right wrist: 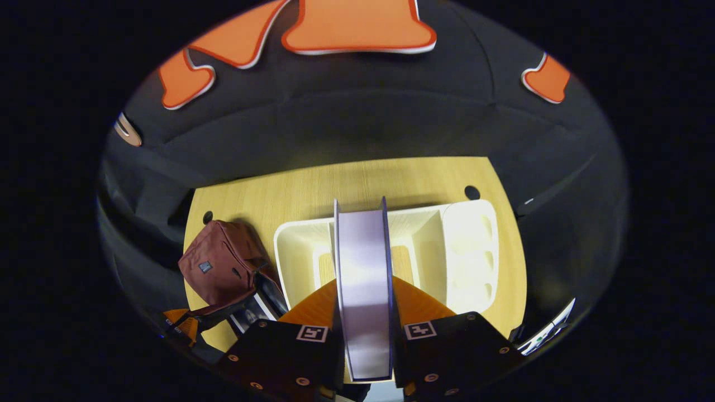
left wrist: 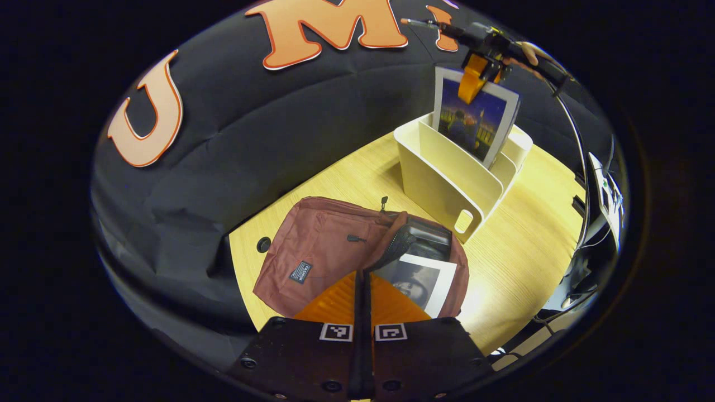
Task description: Open the schoolbag, grab two books from the bookshelf and put them into the schoolbag.
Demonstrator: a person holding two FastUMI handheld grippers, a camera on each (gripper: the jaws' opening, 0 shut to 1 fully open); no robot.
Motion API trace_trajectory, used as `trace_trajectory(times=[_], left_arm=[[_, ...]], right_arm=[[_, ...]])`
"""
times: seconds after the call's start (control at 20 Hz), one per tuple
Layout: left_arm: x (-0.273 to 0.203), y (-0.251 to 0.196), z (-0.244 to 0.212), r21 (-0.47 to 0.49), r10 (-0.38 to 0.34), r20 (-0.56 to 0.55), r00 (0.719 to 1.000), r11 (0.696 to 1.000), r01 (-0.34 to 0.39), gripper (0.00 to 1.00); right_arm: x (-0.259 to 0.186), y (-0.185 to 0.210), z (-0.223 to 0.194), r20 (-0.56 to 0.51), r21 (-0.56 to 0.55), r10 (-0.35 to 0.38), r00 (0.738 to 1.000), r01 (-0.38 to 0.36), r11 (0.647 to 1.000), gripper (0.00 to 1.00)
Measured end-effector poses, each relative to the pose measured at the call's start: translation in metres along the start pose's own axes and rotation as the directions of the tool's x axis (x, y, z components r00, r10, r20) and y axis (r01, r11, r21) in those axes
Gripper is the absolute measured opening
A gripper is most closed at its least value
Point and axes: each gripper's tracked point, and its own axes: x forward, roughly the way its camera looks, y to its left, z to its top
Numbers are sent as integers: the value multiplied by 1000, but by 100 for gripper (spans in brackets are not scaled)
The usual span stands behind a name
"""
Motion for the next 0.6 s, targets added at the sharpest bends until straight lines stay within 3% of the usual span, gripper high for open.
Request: trace_trajectory(times=[0.2, 0.35, 0.6], left_arm=[[-1, 1, 2, 10, -8, 9, 1000, 1000, 8, 1], [-1, 5, 6, 27, -10, 16, 1000, 1000, 10, 1], [-1, 3, 7, 35, -37, 8, 999, 999, 37, 1]], right_arm=[[-72, 9, 9, 116, 43, 68, 991, -73, 996, 35], [-118, 19, -8, 188, 83, 140, 972, -158, 984, 35], [-145, 52, -67, 248, 226, 318, 915, -374, 900, 35]])
